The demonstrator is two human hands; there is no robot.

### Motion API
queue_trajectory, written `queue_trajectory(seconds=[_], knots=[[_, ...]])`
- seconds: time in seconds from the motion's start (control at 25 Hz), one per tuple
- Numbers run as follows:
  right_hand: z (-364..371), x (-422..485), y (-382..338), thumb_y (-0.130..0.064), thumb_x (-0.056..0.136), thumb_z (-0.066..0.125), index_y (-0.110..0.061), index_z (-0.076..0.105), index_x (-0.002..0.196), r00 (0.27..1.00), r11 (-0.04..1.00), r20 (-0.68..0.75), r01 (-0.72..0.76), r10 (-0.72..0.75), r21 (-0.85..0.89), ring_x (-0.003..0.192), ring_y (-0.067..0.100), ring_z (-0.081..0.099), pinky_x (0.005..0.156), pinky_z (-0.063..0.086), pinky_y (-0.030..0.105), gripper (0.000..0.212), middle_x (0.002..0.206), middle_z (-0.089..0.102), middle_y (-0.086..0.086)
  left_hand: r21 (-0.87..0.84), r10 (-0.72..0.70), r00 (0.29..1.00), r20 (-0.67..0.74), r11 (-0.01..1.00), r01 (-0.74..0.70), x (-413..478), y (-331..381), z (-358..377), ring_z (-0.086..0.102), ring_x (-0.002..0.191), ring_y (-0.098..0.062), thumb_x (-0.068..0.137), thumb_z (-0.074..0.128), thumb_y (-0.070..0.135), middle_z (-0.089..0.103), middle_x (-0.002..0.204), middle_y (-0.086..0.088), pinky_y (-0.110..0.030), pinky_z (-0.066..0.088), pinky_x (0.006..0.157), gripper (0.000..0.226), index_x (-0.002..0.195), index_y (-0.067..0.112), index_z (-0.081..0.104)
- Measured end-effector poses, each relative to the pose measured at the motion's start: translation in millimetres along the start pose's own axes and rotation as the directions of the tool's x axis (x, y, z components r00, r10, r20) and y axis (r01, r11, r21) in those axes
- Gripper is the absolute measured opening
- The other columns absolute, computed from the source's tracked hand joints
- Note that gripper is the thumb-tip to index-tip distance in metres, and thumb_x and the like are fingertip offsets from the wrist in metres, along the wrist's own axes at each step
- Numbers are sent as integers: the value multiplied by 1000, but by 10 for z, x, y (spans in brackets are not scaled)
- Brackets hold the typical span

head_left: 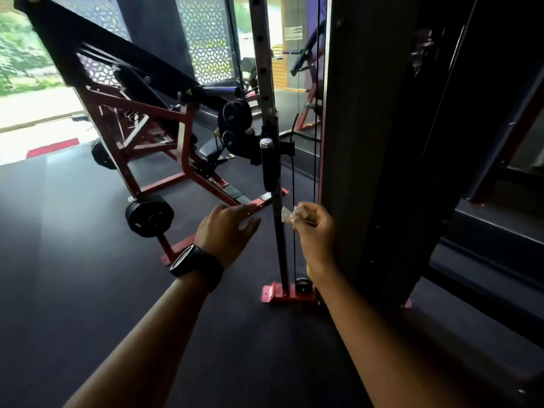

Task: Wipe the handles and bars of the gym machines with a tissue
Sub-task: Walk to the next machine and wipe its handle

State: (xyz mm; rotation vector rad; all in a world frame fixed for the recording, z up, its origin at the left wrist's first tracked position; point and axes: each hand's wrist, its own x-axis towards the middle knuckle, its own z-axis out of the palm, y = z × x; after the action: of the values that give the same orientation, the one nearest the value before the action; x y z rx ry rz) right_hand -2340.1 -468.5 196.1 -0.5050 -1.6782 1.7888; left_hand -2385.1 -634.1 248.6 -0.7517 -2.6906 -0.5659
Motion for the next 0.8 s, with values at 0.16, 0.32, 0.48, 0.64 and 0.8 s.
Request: queue_trajectory(seconds=[0.16,0.32,0.48,0.64,0.8], knots=[[504,614,260,-15,86,75,-29,59,97,991,986,-130,36,-15,161,92,17,69,82,60,40,24,97,68,-3,-34,94,992,-79,995,-97,858,-289,302,58,106,-20,96,58,34,67,118,-4,-29,45,81,38,133,25,60],[881,1129,376,-13,85,75,-31,67,92,971,976,-240,70,-19,205,95,7,68,84,59,34,21,96,71,-12,-26,176,976,-124,983,-181,1578,-456,528,54,119,-24,96,58,32,60,135,-4,-32,44,90,42,136,18,57],[1155,1535,398,-19,91,71,-32,68,101,949,955,-314,130,-41,267,102,6,67,84,56,27,16,102,72,-11,34,305,940,-153,952,-304,2100,-557,766,49,123,-25,97,47,43,51,145,-5,-40,47,93,52,142,17,51],[1386,1897,516,-22,96,66,-23,68,112,937,963,-311,217,-160,160,113,14,65,96,55,39,16,115,70,-3,25,391,893,-224,918,-396,2471,-772,947,46,125,-25,97,46,43,50,146,-5,-42,46,96,53,141,16,52],[1670,2148,611,-23,96,64,-9,69,110,897,948,-344,314,-277,54,107,23,67,90,56,47,21,110,69,6,-32,498,825,-269,851,-524,2756,-924,1077,54,119,-24,97,57,36,59,137,-2,-43,51,91,44,135,14,60]])
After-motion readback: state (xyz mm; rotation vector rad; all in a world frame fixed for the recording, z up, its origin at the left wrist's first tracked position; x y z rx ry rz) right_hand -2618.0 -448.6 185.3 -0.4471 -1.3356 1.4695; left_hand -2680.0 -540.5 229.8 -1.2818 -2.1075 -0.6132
